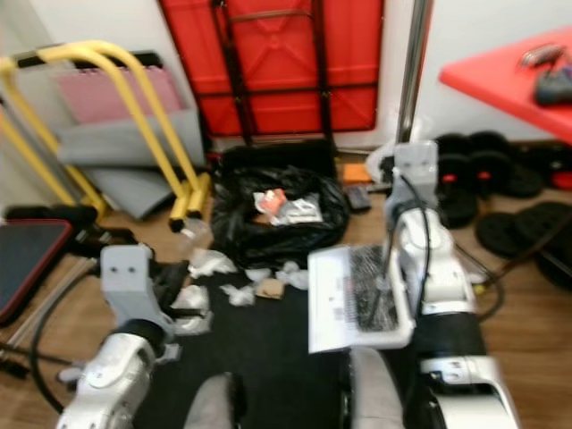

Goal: Sweep floor

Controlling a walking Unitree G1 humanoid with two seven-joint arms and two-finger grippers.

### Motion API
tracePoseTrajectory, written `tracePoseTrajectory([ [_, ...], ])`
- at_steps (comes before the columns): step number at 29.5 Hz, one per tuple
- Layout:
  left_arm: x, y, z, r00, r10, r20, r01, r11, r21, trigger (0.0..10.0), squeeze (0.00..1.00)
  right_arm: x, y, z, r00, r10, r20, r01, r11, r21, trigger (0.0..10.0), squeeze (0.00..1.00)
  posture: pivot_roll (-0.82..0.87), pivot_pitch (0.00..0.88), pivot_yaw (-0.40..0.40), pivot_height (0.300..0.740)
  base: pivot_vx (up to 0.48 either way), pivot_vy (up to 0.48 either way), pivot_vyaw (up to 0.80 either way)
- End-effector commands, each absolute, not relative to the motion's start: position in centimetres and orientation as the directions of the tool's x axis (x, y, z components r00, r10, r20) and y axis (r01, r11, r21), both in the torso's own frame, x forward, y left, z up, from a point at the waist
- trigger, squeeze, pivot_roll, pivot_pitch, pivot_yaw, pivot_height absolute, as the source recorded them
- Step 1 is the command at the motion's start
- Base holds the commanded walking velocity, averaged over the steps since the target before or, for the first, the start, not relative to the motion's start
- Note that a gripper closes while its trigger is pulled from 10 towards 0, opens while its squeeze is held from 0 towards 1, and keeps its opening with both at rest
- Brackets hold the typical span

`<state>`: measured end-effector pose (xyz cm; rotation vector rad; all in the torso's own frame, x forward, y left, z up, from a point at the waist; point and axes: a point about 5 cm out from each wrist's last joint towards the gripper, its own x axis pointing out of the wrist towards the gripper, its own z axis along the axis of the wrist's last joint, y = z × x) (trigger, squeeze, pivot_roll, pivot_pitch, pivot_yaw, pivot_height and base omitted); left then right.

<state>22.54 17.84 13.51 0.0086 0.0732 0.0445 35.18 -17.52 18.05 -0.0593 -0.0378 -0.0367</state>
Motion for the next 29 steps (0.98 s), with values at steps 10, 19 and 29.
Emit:
tracePoseTrajectory([
  [10,22.1,17.8,13.6,0.996,0.04,-0.079,-0.039,0.999,0.021,10.0,0.0,36.9,-16.4,19.8,0.988,-0.017,0.156,0.023,0.999,-0.038,10.0,0.0,-0.06,0.112,-0.037,0.53,0.0,0.0,0.0],
  [19,21.8,17.6,13.6,0.996,0.036,-0.082,-0.034,0.999,0.021,10.0,0.0,37.6,-15.6,19.2,0.989,-0.007,0.149,0.01,1.0,-0.014,10.0,0.0,-0.05,0.124,-0.041,0.495,0.0,0.0,0.0],
  [29,21.2,17.6,13.7,0.995,0.04,-0.089,-0.038,0.999,0.024,10.0,0.0,38.1,-15.7,17.3,0.995,-0.008,0.1,0.008,1.0,-0.003,10.0,0.0,-0.04,0.15,-0.043,0.455,0.0,0.0,0.0],
])
